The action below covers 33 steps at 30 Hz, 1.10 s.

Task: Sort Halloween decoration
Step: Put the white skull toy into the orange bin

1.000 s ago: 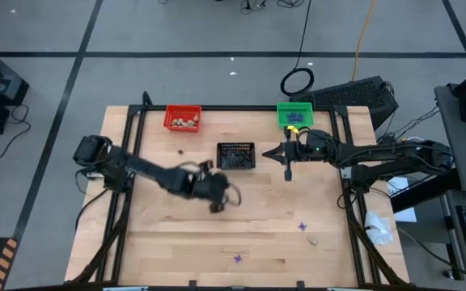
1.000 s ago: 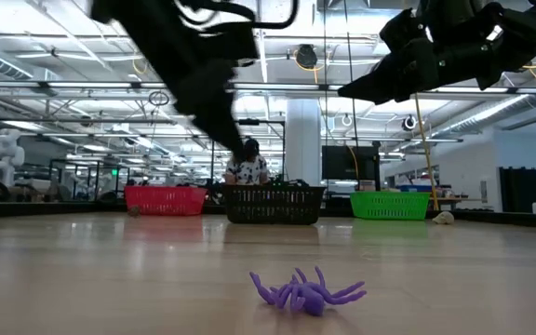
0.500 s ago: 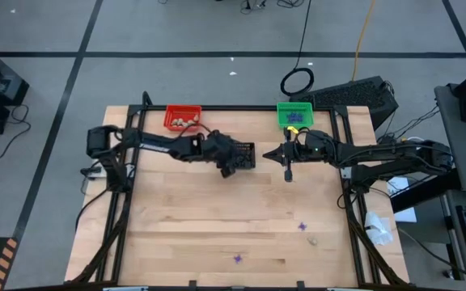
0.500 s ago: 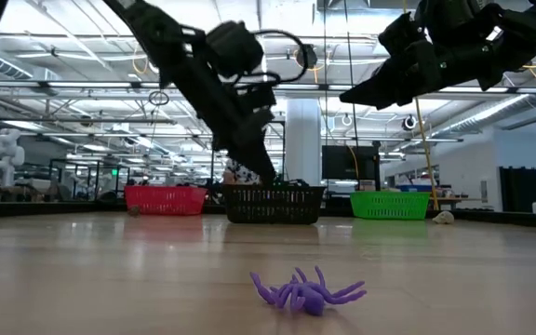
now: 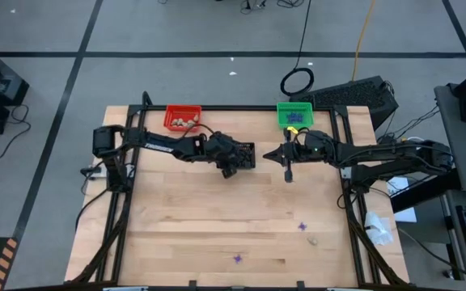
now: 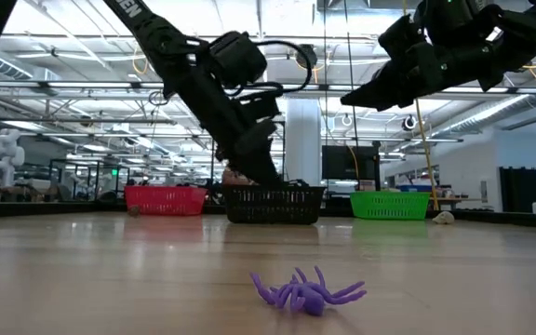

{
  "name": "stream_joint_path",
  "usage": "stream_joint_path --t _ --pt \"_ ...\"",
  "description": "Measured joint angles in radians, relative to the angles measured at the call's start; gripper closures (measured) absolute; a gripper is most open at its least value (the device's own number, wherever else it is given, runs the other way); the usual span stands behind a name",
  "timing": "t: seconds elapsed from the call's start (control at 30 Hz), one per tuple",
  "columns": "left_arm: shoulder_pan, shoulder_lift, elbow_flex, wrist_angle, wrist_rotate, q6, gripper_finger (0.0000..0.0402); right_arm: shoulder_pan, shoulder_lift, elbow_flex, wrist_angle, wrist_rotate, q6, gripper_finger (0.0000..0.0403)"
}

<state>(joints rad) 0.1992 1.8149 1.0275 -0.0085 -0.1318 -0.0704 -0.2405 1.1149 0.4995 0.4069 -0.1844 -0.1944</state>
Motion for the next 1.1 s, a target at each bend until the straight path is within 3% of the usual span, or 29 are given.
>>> stream_joint_path --t 0.07,0.17,0.27,0.4,0.53,0.63,0.77,1.1 --pt "-0.012 -0.018 0.0 0.0 -0.014 0.002 0.0205 0.0 0.0 0.0 -0.026 0.0 0.0 0.0403" --pt "-0.046 -0.053 -0.003 -0.004 -0.096 0.036 0.0222 0.0 -0.008 0.0 -0.088 0.0 0.026 0.0403" --pt "-0.088 -0.097 -0.012 0.009 -0.153 0.07 0.0266 0.001 -0.032 0.0 -0.18 0.0 0.065 0.0403" --pt "-0.132 -0.132 -0.055 0.039 -0.157 0.085 0.0337 0.03 -0.095 0.0 -0.292 0.031 0.086 0.0403" --pt "-0.163 -0.167 -0.149 0.18 -0.087 0.072 0.0394 0.097 -0.173 0.021 -0.473 0.121 0.122 0.0403" --pt "-0.183 -0.2 -0.228 0.3 -0.021 0.05 0.0394 0.164 -0.211 0.063 -0.645 0.205 0.211 0.0403" --pt "-0.217 -0.252 -0.318 0.46 -0.005 0.05 0.0399 0.272 -0.212 0.106 -0.826 0.266 0.386 0.0403" --pt "-0.241 -0.318 -0.527 0.773 0.0 -0.002 0.0401 0.597 -0.094 0.158 -1.111 0.254 0.916 0.0403"
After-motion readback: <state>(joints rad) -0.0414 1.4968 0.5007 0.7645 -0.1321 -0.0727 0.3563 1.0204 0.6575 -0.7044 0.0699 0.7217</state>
